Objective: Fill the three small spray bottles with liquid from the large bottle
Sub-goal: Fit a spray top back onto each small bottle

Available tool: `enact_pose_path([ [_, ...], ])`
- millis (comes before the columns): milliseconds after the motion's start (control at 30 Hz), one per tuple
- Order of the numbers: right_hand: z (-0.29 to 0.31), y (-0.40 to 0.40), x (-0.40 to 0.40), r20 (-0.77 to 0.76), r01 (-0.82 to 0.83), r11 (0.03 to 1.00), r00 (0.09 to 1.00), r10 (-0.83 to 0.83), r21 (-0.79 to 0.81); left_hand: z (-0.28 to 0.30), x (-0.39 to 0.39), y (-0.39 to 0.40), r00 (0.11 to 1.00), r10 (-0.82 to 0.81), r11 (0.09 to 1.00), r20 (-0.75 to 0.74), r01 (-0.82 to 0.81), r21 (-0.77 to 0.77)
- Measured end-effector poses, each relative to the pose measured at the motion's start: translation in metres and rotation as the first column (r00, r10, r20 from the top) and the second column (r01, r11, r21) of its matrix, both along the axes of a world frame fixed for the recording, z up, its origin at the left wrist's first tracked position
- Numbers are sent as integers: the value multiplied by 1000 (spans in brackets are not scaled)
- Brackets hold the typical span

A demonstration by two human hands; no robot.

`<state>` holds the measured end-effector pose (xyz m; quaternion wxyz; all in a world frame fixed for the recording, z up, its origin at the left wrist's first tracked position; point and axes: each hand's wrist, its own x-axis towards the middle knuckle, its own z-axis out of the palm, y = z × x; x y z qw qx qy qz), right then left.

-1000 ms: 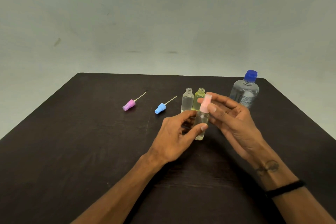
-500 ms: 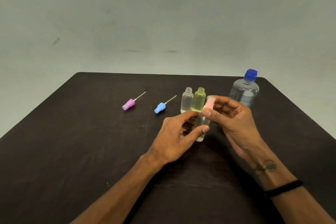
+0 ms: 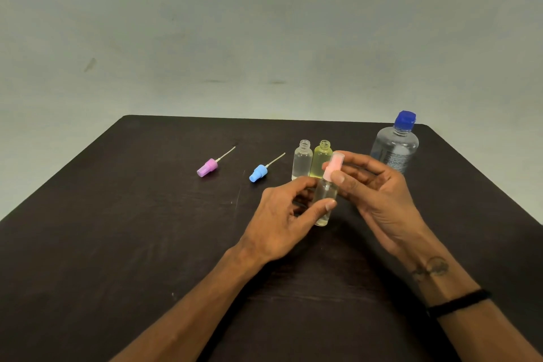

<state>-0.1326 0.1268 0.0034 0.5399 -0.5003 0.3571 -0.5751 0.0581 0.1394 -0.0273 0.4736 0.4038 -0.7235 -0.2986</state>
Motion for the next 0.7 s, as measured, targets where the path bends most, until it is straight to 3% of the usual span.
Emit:
enact_pose_path([
  [133,-1,-1,0,-40,52,999,998,-52,3,1,0,1,1000,-18,1000,17,18,-13],
  [400,5,2,-2,60,-125,989,991,121,77,-1,0,-1,1000,-7,1000,-12,7,10],
  [700,-1,-2,0,31,5,999,1000,-6,51,1,-1,2,1000,-27,1000,4,27,4],
])
